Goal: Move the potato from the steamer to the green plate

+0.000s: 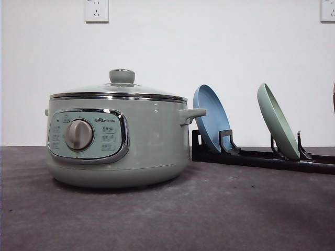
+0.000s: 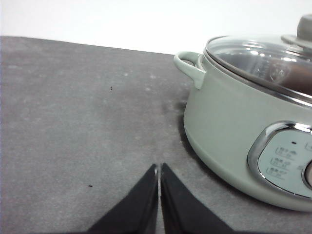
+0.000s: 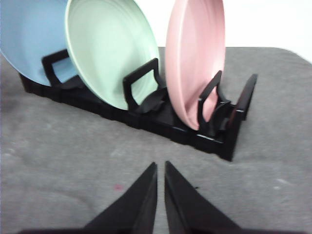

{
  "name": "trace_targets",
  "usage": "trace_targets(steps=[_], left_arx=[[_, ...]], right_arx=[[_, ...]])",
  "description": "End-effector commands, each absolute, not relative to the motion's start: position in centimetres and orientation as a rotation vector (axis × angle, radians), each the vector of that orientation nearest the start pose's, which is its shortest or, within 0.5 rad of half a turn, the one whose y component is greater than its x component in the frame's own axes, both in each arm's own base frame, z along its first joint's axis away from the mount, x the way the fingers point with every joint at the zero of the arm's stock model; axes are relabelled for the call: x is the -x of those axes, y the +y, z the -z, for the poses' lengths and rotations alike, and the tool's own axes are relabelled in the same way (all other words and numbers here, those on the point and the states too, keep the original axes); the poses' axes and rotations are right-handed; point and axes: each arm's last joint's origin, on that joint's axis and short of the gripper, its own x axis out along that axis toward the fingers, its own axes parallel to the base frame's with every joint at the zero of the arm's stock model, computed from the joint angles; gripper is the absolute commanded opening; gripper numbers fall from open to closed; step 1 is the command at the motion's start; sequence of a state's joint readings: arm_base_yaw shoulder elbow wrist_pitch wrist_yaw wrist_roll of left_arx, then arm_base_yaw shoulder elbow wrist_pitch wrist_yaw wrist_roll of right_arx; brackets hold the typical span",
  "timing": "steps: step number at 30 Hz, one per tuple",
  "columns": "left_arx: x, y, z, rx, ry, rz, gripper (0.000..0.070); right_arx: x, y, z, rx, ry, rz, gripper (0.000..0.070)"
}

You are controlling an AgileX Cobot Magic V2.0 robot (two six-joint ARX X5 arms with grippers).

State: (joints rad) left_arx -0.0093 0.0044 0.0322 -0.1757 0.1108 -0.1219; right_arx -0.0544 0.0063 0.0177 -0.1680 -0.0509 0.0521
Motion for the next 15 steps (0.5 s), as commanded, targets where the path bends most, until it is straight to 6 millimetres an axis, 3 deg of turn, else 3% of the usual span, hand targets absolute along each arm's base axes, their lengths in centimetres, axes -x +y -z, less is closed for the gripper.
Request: trace_targets(steps=[1, 9, 15], left_arx=[[-9.6, -0.4, -15.0, 0.160, 0.181, 0.115, 0.0000], [-9.4, -0.4, -15.5, 0.219, 0.183, 0.111, 0.0002], [-8.9, -0.5, -19.3, 0.338, 0.103, 0.109, 0.0002]], right_arx=[[-9.6, -0.4, -15.2, -0.136, 0.154, 0.001, 0.0015], [-9.5, 0.1, -15.6, -0.227, 0.162, -0.148, 0.0010], [-8.7, 0.3, -18.9, -0.372, 0.111, -0.192, 0.0004]])
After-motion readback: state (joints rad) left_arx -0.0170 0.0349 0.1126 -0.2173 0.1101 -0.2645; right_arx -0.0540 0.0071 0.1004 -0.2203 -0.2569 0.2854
